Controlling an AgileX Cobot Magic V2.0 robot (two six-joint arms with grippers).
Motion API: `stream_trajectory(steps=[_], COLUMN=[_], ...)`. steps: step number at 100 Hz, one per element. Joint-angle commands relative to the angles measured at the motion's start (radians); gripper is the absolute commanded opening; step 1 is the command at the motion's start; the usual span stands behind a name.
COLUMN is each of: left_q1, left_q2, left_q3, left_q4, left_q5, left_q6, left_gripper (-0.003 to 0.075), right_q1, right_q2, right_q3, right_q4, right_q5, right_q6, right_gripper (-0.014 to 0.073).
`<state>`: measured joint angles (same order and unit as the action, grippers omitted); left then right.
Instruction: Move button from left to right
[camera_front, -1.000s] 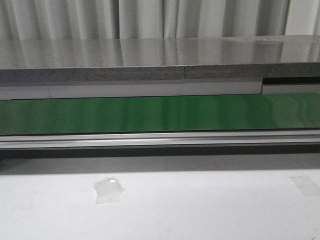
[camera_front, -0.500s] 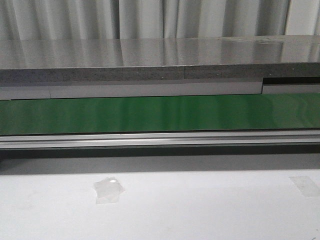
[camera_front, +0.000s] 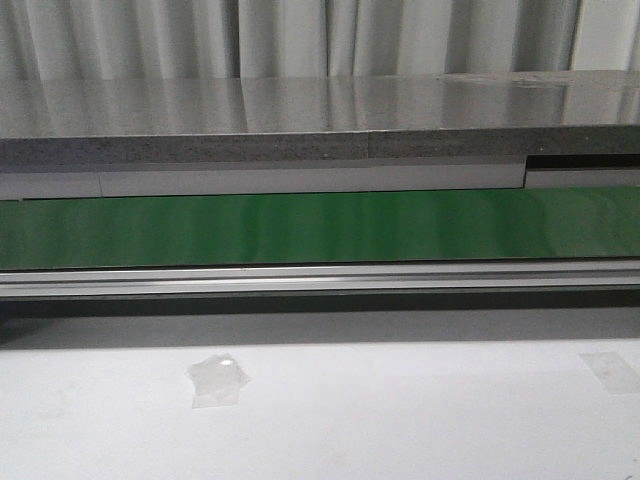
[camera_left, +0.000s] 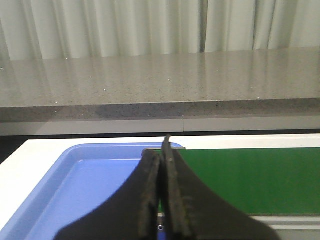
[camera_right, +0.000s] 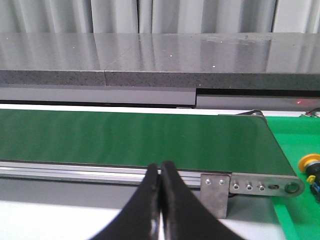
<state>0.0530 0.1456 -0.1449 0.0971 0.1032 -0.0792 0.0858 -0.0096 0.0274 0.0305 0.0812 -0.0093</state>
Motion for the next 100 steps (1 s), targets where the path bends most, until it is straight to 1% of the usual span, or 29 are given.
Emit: stream_trajectory(steps=[1,27,51,60,100], left_q1=[-0.006,-0.008,-0.008,-0.008,-0.008], left_q2=[-0.039,-0.186,-0.184,-0.184,-0.184], left_q3=[0.022,0.117,0.168,0.189,0.189], left_q4=[0.013,0.017,0.036,0.039,0.043], left_q5=[-0.103,-0.103,-0.160,-0.196,-0.192], left_q6=[-0.046,-0.080,-0.138,-0.138,-0.138], left_gripper=[-0.0020,-0.0020,-0.0020,-0.0020,-0.0020], right_q1=[0.002,0.002,0.002,0.002,0.002], right_q2=[-0.019,-0.019,-0.019,-0.019,-0.019], right_q3=[-0.015,-0.015,-0.015,-0.015,-0.015], right_q4=[-0.007,-0.007,-0.007,-0.007,-0.007], right_q5=[-0.089,-0.089,-0.089,-0.089,-0.089], right_q6=[0.001,0.001,0.001,0.001,0.001], right_gripper=[-0.0101,-0.0101,-0.0101,-0.0101,-0.0101])
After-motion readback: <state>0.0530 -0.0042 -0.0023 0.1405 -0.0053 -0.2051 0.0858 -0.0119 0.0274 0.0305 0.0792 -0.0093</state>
